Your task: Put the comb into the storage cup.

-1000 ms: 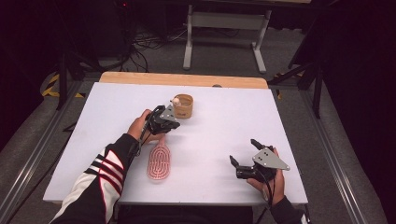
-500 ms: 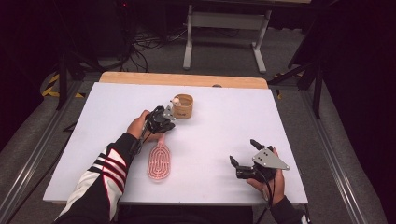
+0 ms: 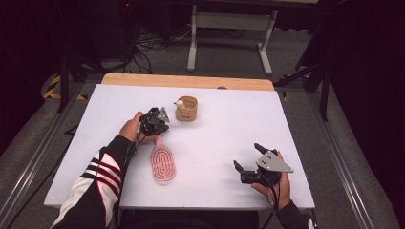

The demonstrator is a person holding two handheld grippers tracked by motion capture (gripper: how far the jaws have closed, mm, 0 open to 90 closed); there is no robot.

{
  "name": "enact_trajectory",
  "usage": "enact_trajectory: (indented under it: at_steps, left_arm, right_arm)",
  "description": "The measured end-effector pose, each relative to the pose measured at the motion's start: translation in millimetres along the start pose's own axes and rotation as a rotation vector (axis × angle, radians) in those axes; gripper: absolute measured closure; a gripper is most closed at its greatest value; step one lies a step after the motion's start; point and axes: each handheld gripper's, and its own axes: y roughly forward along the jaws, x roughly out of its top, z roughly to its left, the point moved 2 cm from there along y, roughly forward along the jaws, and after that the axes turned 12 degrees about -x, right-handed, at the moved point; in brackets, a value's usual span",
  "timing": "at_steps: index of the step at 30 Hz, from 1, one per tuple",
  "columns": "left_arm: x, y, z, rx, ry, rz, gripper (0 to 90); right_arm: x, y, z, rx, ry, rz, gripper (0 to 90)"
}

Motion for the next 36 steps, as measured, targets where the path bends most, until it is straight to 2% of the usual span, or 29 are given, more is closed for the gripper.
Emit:
enact_trajectory:
  at_steps: [3, 4, 6, 11, 13, 14, 17, 19, 20, 24, 30, 33, 36]
  left_arm:
    - [-4.3, -2.8, 1.5, 0.002, -0.007, 0.007, 90.0]
    - [-10.6, -6.0, 3.2, 0.006, -0.024, 0.006, 90.0]
    - [-16.1, -8.6, 4.9, 0.012, -0.028, -0.004, 90.0]
    - [-35.4, -17.3, 8.7, 0.038, -0.068, -0.021, 90.0]
    - [-44.2, -21.3, 10.2, 0.033, -0.1, -0.037, 90.0]
    - [-46.9, -22.6, 10.9, 0.046, -0.092, -0.04, 90.0]
    - [-55.6, -26.7, 10.3, 0.064, -0.102, -0.041, 90.0]
    - [-67.8, -32.7, 8.9, 0.069, -0.127, -0.05, 90.0]
    - [-67.8, -32.7, 8.9, 0.069, -0.127, -0.05, 90.0]
    - [-84.7, -41.2, 5.1, 0.086, -0.151, -0.064, 90.0]
    - [-99.7, -50.7, -3.4, 0.102, -0.159, -0.044, 90.0]
    - [-108.5, -56.1, -8.7, 0.095, -0.175, -0.041, 90.0]
    - [-116.3, -59.9, -14.9, 0.108, -0.173, -0.047, 90.0]
  right_arm:
    - [0.1, -0.2, 0.3, 0.004, -0.001, -0.002, 7.4]
    - [0.0, 0.0, 0.9, 0.007, -0.006, 0.002, 7.4]
    - [-0.2, 0.5, 1.2, 0.007, -0.008, 0.004, 7.4]
    - [-1.6, 1.9, 1.6, 0.011, -0.013, 0.012, 7.4]
    - [-2.5, 2.9, 0.6, 0.011, -0.009, 0.018, 7.4]
    - [-2.6, 3.0, 0.4, 0.011, -0.007, 0.019, 7.4]
    - [-2.3, 2.9, 0.7, 0.011, -0.009, 0.018, 7.4]
    - [-2.2, 2.9, 1.3, 0.009, -0.012, 0.019, 7.4]
    - [-2.2, 2.9, 1.3, 0.009, -0.012, 0.019, 7.4]
    - [-2.5, 3.8, 3.0, 0.01, -0.019, 0.027, 7.7]
    - [-2.4, 4.0, 4.1, 0.008, -0.025, 0.029, 7.7]
    - [-2.5, 4.1, 4.2, 0.008, -0.025, 0.032, 7.7]
    - [-2.5, 4.2, 4.9, 0.009, -0.032, 0.036, 7.8]
